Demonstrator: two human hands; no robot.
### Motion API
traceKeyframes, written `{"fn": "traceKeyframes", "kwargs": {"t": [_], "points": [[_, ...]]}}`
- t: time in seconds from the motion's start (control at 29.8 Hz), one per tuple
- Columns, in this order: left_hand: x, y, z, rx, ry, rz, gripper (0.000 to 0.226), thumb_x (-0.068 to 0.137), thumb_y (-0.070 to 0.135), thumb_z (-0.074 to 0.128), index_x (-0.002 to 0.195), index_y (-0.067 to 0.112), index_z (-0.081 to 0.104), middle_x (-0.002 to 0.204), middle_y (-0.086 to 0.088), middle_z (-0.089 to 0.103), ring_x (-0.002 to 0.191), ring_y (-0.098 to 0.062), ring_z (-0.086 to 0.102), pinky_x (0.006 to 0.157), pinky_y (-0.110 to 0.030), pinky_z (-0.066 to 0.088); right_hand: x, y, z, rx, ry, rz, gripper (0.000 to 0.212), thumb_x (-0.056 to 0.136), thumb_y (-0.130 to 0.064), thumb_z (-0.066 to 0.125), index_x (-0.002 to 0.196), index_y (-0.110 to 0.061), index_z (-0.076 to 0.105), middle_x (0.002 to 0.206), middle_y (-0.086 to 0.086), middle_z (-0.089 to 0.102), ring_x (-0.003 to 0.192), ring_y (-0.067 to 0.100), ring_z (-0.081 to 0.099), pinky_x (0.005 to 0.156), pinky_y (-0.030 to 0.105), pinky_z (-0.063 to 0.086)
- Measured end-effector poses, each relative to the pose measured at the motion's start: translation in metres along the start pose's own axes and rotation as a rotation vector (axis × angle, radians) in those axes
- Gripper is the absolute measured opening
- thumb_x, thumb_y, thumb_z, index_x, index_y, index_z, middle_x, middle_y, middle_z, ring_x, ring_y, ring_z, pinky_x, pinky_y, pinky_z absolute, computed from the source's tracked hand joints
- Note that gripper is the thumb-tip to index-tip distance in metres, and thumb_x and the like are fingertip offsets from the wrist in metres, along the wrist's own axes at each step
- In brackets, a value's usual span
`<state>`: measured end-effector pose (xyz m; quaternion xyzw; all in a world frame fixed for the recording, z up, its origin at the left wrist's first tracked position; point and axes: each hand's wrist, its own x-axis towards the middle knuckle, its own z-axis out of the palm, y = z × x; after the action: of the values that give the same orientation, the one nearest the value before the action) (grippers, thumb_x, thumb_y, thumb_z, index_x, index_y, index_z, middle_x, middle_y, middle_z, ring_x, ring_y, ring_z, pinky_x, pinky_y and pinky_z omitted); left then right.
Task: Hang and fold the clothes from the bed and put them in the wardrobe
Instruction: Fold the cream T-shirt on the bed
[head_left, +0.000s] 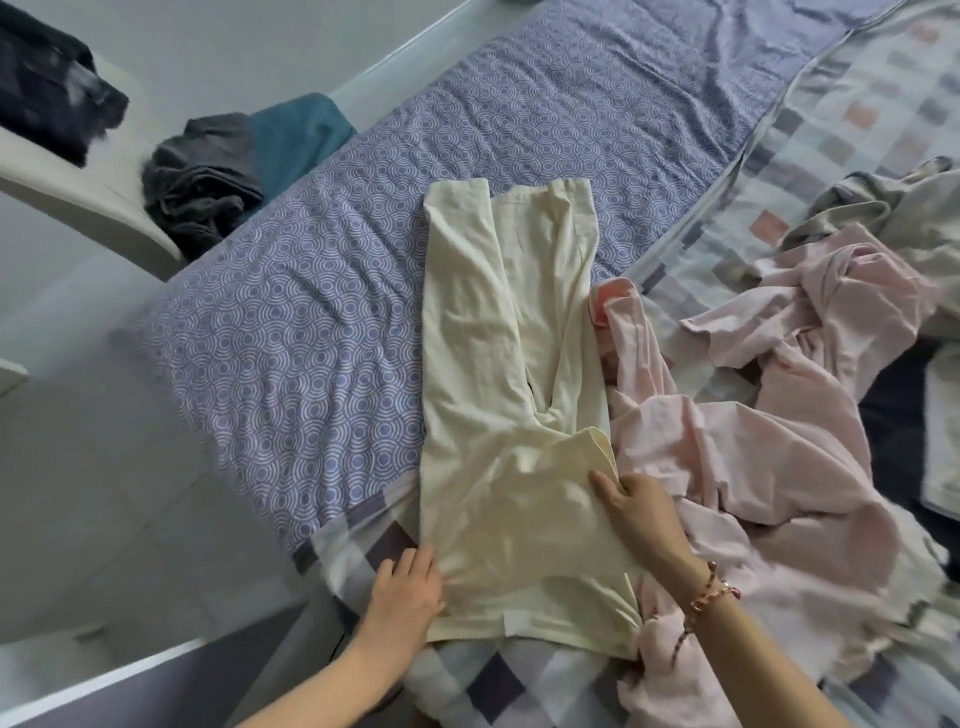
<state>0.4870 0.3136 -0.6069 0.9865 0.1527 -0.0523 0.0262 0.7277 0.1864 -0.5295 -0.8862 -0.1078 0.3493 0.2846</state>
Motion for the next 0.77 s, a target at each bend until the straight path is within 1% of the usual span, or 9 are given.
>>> {"fn": "traceKeyframes", "kwargs": {"t": [0.1,0.2,0.34,0.44,0.54,0.6,0.64,0.71,0.77], "points": [[-0.004,-0.008,0.002,-0.111,-0.105,-0.092,0.087,0.029,0.042,0.091,0.100,0.010,0.052,0.073,-0.004,0.057,0.064,-0.020,0.054,0.046,-0.029,0.046,0.001,0.005,0.001,0.045,-0.011,-0.036,0.041,0.093,-0.031,0.054,0.060,-0.008,0.049,0.058,0.005,0.052,0.054,0.019,0.047,0.047,0.026,0.030],[-0.008,-0.012,-0.001,-0.128,-0.009,-0.012,0.056,0.050,0.013,0.079,0.093,0.018,0.045,0.066,0.002,0.054,0.054,-0.014,0.057,0.041,-0.021,0.044,0.002,0.012,0.006,0.110,0.006,-0.075,0.036,0.096,-0.027,0.050,0.065,-0.009,0.048,0.064,0.005,0.052,0.061,0.022,0.049,0.054,0.030,0.036],[-0.024,-0.017,-0.011,-0.161,0.119,0.032,0.022,0.065,0.010,0.041,0.086,0.019,0.042,0.071,0.002,0.049,0.061,-0.014,0.049,0.052,-0.020,0.036,-0.002,0.023,0.009,0.096,0.102,-0.098,0.027,0.096,-0.021,0.049,0.072,-0.010,0.048,0.071,0.005,0.053,0.071,0.024,0.049,0.063,0.031,0.031],[-0.034,-0.021,-0.014,-0.137,0.067,0.122,0.029,0.054,0.013,0.056,0.082,0.016,0.052,0.088,-0.002,0.050,0.070,-0.016,0.045,0.061,-0.023,0.033,-0.009,0.038,0.013,0.050,0.159,-0.069,0.025,0.094,-0.020,0.053,0.073,-0.008,0.053,0.069,0.004,0.055,0.072,0.026,0.053,0.064,0.030,0.033],[-0.019,-0.006,-0.020,-0.060,-0.109,0.139,0.039,0.033,0.041,0.080,0.061,0.018,0.065,0.075,-0.001,0.059,0.061,-0.017,0.056,0.055,-0.024,0.042,-0.015,0.045,0.016,-0.023,0.157,-0.040,0.033,0.093,-0.021,0.053,0.063,-0.007,0.049,0.060,0.001,0.050,0.069,0.026,0.051,0.061,0.032,0.033],[0.004,0.016,-0.029,-0.167,-0.057,0.081,0.057,0.058,0.067,0.059,0.086,0.019,0.069,0.085,0.002,0.063,0.072,-0.015,0.062,0.069,-0.026,0.043,-0.020,0.036,0.018,0.011,0.178,-0.080,0.034,0.093,-0.021,0.054,0.062,-0.008,0.049,0.060,0.001,0.051,0.065,0.023,0.050,0.060,0.034,0.034],[0.018,0.029,-0.038,-0.247,-0.043,0.049,0.076,0.065,0.074,0.046,0.113,0.018,0.061,0.108,0.003,0.063,0.092,-0.013,0.062,0.083,-0.026,0.043,-0.026,0.027,0.020,0.057,0.170,-0.128,0.033,0.092,-0.021,0.054,0.061,-0.009,0.049,0.058,0.000,0.050,0.062,0.020,0.049,0.058,0.034,0.034],[0.048,0.054,-0.050,-0.501,0.007,-0.046,0.106,0.065,0.078,0.046,0.147,0.016,0.020,0.147,0.011,0.028,0.129,-0.001,0.033,0.107,-0.019,0.028,-0.040,0.000,0.022,0.166,0.048,-0.280,0.032,0.092,-0.021,0.056,0.061,-0.015,0.048,0.056,-0.006,0.048,0.056,0.008,0.045,0.052,0.023,0.031],[0.071,0.073,-0.055,-0.987,0.056,-0.210,0.084,0.074,0.055,0.056,0.144,0.022,0.024,0.142,0.017,0.034,0.130,-0.001,0.035,0.105,-0.017,0.031,-0.051,-0.022,0.025,0.305,-0.181,-0.418,0.028,0.094,-0.024,0.054,0.067,-0.017,0.056,0.059,-0.005,0.051,0.057,0.002,0.048,0.055,0.018,0.037]]}}
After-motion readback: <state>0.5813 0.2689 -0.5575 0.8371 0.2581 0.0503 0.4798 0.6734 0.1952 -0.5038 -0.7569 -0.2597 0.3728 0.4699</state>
